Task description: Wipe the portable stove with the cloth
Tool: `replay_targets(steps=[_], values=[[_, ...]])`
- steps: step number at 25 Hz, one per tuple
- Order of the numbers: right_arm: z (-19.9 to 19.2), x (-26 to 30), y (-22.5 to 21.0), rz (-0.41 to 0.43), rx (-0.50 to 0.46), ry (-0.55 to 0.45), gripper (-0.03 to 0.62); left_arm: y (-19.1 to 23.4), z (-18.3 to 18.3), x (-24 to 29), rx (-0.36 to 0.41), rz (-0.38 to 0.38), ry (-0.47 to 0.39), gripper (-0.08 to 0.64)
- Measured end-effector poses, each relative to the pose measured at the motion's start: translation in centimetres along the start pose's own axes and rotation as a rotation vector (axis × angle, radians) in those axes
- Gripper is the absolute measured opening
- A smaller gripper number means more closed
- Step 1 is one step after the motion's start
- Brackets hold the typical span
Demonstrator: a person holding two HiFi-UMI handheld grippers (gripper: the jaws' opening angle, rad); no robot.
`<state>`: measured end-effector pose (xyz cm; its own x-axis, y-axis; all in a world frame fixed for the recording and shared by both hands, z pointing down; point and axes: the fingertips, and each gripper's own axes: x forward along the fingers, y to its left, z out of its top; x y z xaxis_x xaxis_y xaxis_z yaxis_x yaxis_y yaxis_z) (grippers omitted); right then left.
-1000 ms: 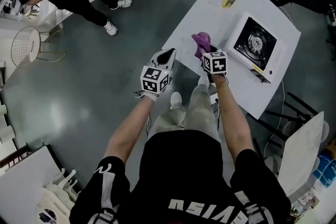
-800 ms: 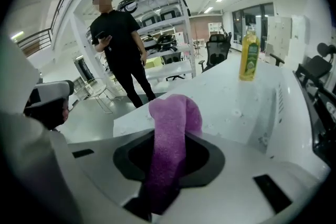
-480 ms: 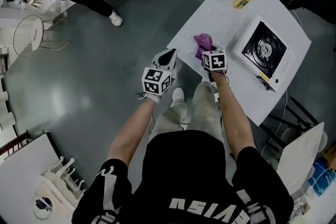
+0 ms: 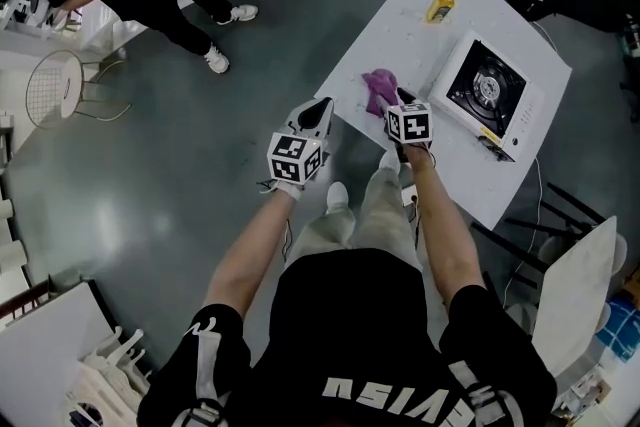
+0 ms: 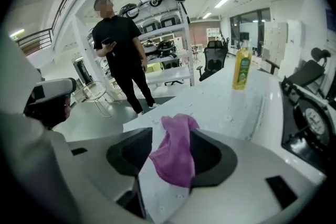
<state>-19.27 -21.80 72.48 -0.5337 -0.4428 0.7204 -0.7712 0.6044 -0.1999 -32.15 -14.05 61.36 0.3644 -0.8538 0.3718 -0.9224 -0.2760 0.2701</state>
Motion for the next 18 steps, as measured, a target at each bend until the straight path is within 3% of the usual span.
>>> replay_targets(steps=[9, 18], values=[[3.7, -13.0, -0.1, -0.122, 0.001, -0.235, 0.195, -4.4, 3.3, -2.9, 0.05, -0.091, -0.072, 0.009], [0.8, -25.3, -4.3, -0.265, 0.067, -0.371, 0.029, -12.0, 4.4, -2.9, 0.082, -0.174, -0.087, 0.009]])
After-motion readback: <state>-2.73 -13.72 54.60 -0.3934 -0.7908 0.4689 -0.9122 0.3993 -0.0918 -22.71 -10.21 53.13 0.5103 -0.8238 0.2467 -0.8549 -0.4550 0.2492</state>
